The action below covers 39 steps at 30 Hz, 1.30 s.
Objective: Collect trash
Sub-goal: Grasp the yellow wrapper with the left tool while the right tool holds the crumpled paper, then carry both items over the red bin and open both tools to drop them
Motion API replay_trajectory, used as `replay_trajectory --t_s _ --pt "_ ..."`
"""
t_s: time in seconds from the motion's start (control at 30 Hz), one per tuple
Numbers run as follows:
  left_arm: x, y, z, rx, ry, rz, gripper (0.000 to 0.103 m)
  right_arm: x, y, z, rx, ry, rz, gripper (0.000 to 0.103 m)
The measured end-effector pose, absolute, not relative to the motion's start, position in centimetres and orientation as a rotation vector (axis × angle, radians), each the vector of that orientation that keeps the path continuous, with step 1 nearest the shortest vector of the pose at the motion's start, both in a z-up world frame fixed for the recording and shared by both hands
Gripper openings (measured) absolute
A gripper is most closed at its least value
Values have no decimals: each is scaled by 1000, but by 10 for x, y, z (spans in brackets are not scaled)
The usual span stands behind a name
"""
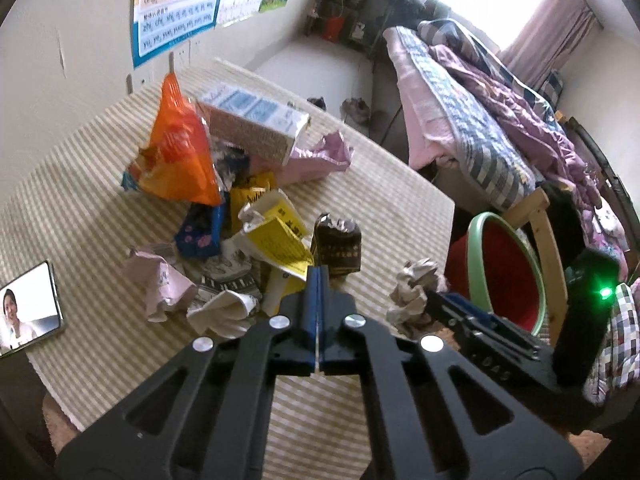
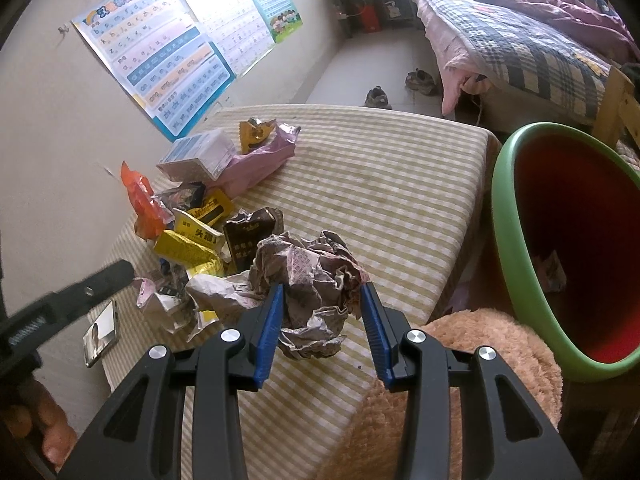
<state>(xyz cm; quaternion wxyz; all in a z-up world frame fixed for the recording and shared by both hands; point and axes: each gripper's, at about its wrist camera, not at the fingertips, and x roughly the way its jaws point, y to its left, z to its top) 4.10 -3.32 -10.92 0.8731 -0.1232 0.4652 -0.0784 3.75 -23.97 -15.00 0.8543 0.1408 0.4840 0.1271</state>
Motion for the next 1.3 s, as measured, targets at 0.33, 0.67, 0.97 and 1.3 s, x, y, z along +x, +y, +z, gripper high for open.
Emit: replay_trajectory --t_s 0.33,0.67,0.97,1.3 --pt "36 -42 -95 -245 935 -184 0 35 -236 -145 283 1007 280 39" --pt "33 -53 -83 -248 905 -220 0 32 -249 -126 330 982 291 39" --pt "32 -65 -78 -244 894 -251 0 25 -283 -122 387 982 232 39" --pt "34 -74 -73 -266 890 -295 0 25 -318 -111 432 934 160 39"
